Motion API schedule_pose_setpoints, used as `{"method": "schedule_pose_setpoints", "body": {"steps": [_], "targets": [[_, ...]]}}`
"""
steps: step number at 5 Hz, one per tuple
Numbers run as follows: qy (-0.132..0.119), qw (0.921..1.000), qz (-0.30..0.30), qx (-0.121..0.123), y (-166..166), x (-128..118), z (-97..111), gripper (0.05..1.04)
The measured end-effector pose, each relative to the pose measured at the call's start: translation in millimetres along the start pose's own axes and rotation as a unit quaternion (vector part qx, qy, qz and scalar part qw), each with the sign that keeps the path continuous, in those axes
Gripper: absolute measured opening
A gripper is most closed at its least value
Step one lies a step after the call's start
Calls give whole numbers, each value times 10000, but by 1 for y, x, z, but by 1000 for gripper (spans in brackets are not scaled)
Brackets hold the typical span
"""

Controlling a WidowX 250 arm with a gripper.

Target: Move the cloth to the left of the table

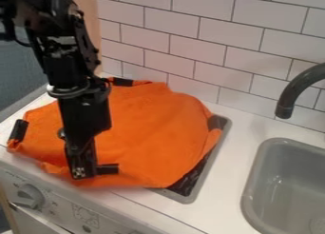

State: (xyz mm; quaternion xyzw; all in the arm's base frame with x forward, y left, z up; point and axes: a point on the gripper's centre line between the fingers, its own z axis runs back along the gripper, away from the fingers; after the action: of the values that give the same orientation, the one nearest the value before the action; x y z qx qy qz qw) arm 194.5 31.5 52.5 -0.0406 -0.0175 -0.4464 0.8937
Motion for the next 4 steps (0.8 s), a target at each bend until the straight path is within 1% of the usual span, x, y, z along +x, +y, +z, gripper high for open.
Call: {"method": "schedule_pose_setpoints", "body": {"steps": [1, 2, 3, 4], "targets": [[-79, 9999, 71, 84, 7, 5, 5, 494], [-168, 9997, 186, 66, 11, 10, 9, 804], [-225, 9994, 233, 98, 18, 15, 15, 1020], [-351, 9988, 291, 178, 25, 22, 24, 1007]]}}
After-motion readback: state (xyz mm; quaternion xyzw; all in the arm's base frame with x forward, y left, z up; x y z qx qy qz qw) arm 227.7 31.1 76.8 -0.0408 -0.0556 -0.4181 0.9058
